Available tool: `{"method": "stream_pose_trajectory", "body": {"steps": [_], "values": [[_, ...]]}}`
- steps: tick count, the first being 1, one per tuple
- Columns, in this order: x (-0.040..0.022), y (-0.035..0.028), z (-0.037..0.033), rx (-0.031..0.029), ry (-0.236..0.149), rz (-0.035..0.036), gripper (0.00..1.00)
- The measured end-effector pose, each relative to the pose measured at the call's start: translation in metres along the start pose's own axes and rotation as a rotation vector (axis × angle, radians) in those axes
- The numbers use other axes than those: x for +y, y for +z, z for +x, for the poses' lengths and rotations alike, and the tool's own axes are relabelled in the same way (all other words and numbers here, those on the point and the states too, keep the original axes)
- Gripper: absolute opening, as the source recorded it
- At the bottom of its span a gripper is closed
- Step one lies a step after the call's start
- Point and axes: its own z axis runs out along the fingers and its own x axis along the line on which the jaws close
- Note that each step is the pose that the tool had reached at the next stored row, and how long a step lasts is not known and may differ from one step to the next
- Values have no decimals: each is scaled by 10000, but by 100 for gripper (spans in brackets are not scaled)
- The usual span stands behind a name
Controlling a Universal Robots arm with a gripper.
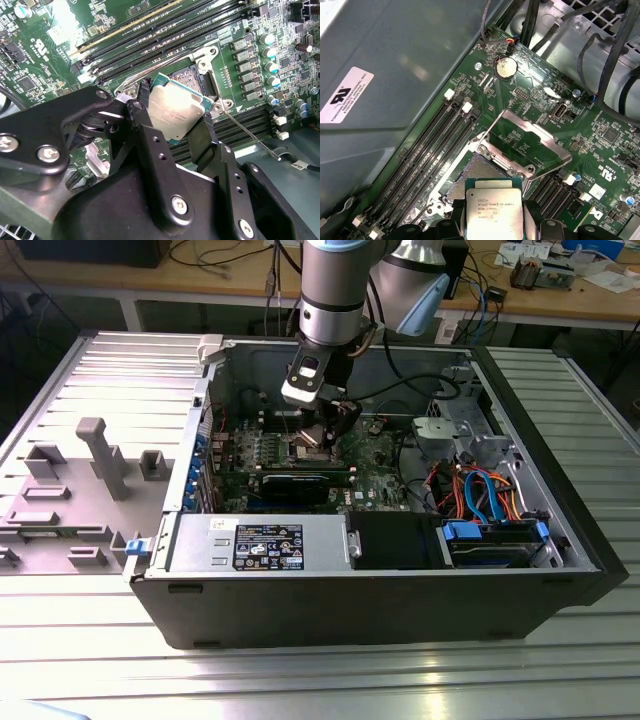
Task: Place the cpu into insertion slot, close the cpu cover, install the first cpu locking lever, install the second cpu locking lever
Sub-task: 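Place the cpu into insertion slot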
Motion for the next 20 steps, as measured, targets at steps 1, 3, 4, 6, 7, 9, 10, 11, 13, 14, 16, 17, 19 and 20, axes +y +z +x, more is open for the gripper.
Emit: {"method": "stream_pose_trajectory", "body": {"steps": [1, 3, 4, 6, 7, 9, 10, 11, 13, 14, 16, 17, 19, 20], "values": [[0, 0, 0, 0, 6, 0, 55], [0, 0, 0, 0, 32, 0, 55], [0, 0, 0, 1, 39, 1, 55], [0, 0, 0, 1, 55, 0, 55], [0, 0, 0, 1, 67, 0, 55], [0, 0, 0, 1, 81, 0, 55], [0, 0, 0, 1, 87, 0, 55], [0, 0, 0, 2, 95, 0, 55], [0, 0, 0, 2, 106, 0, 55], [0, 0, 0, 2, 116, 0, 55], [0, 0, 0, 2, 142, 0, 55], [0, 0, 0, 3, 151, 0, 55], [0, 0, 0, 3, 163, 0, 55], [0, 0, 0, 4, 171, 0, 55]]}}
